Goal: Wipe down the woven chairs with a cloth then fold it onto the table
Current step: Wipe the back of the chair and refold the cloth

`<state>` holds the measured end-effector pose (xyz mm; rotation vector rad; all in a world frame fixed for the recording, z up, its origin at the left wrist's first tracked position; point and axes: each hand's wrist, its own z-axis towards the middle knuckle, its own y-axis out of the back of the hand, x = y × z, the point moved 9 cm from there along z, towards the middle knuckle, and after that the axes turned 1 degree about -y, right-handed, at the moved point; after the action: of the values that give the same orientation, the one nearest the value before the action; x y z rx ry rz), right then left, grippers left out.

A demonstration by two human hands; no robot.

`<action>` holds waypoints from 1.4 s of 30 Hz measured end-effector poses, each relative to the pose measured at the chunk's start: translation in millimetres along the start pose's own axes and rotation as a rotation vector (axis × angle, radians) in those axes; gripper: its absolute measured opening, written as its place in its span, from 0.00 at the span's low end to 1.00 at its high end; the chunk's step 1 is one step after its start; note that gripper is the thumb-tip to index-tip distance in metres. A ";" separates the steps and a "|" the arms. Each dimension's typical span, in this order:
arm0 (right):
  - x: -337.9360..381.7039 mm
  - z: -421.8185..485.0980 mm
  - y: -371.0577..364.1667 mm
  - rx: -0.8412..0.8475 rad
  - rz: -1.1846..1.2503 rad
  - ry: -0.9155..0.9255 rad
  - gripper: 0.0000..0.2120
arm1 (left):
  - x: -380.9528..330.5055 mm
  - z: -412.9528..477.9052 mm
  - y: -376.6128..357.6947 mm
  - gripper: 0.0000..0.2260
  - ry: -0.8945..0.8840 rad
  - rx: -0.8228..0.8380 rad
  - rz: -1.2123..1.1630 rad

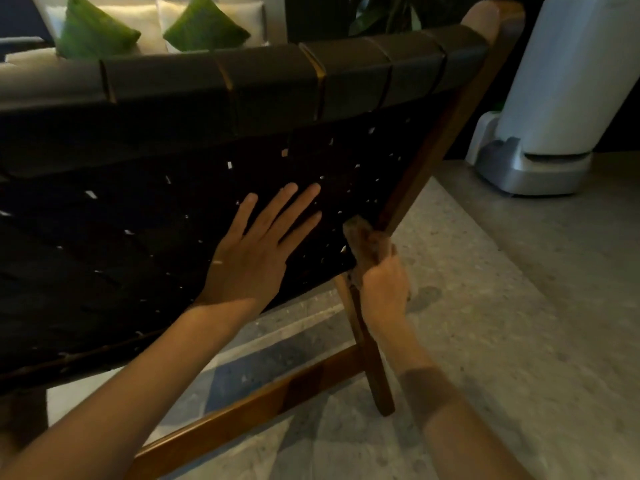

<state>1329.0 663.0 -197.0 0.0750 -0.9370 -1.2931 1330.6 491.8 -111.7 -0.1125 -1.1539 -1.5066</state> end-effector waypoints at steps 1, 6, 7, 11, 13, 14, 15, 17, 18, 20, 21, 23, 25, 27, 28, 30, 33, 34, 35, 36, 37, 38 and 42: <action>-8.1 -7.8 -21.6 0.090 0.011 -0.025 0.17 | 1.2 -1.2 -1.3 0.35 -0.009 -0.014 0.007; -18.0 -33.6 -75.6 0.281 0.099 0.005 0.20 | 1.3 -3.9 -6.6 0.35 -0.074 -0.027 0.070; -15.0 -33.8 -78.1 0.290 0.088 0.021 0.22 | 0.5 -4.8 -7.6 0.34 -0.089 -0.027 0.081; -1.5 -27.1 -78.9 0.428 -0.009 0.166 0.22 | -0.9 -9.4 -9.1 0.35 -0.126 -0.031 0.113; 8.3 -23.0 -53.7 0.399 0.006 0.232 0.18 | 2.0 -14.7 -8.0 0.36 -0.127 -0.028 0.071; 15.0 -22.2 -37.4 0.362 -0.053 0.258 0.18 | 4.8 -18.2 -7.1 0.37 -0.121 -0.030 0.038; 23.4 -20.6 -16.8 0.272 -0.062 0.297 0.17 | 9.0 -21.9 -5.8 0.37 -0.108 -0.037 -0.004; 48.7 -16.0 37.6 -0.006 -0.002 0.408 0.12 | 18.2 -30.0 -2.9 0.38 -0.065 -0.048 -0.089; 62.6 -14.5 65.0 -0.164 0.016 0.485 0.13 | 22.2 -33.4 -1.3 0.38 -0.048 -0.053 -0.116; 86.9 -7.8 109.9 -0.388 0.028 0.615 0.18 | 28.3 -38.2 2.7 0.38 -0.021 -0.056 -0.137; 98.1 -3.1 125.2 -0.450 0.016 0.680 0.20 | 30.8 -39.8 5.3 0.38 -0.008 -0.054 -0.136; 116.6 5.6 144.2 -0.529 -0.009 0.801 0.18 | 34.6 -43.3 10.7 0.38 0.019 -0.050 -0.132; 130.2 12.3 150.5 -0.590 -0.039 0.900 0.12 | 36.2 -46.8 15.2 0.38 0.039 -0.048 -0.132; 135.5 22.8 148.9 -0.631 -0.058 0.927 0.11 | 35.6 -48.5 17.1 0.38 0.038 -0.036 -0.137; 136.7 27.9 146.8 -0.645 -0.050 0.927 0.12 | 35.4 -48.8 17.1 0.38 0.035 -0.030 -0.133; 135.4 37.0 141.8 -0.658 -0.026 0.894 0.16 | 35.3 -49.3 16.0 0.38 0.031 -0.018 -0.120; 131.6 48.6 129.4 -0.623 0.020 0.836 0.20 | 36.2 -47.9 14.8 0.38 0.038 -0.011 -0.137; 131.8 48.9 125.0 -0.621 0.014 0.824 0.19 | 36.5 -47.4 14.1 0.39 0.041 -0.009 -0.145; 131.3 48.6 120.4 -0.629 0.004 0.811 0.18 | 36.8 -47.1 13.2 0.39 0.044 -0.010 -0.149; 130.2 48.1 115.6 -0.638 0.000 0.796 0.17 | 36.8 -46.7 12.2 0.39 0.045 -0.010 -0.148; 128.8 48.8 110.7 -0.637 0.010 0.773 0.17 | 36.6 -46.4 11.1 0.39 0.045 -0.010 -0.144; 127.3 50.2 106.5 -0.635 0.027 0.745 0.16 | 36.5 -46.1 9.9 0.39 0.042 -0.011 -0.143; 112.5 48.3 81.3 -0.549 0.101 0.706 0.23 | 36.9 -45.1 5.0 0.40 0.036 -0.012 -0.138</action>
<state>1359.4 616.6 -60.9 0.0486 0.0253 -1.2576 1345.9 435.4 -108.2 -0.0141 -1.1430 -1.6302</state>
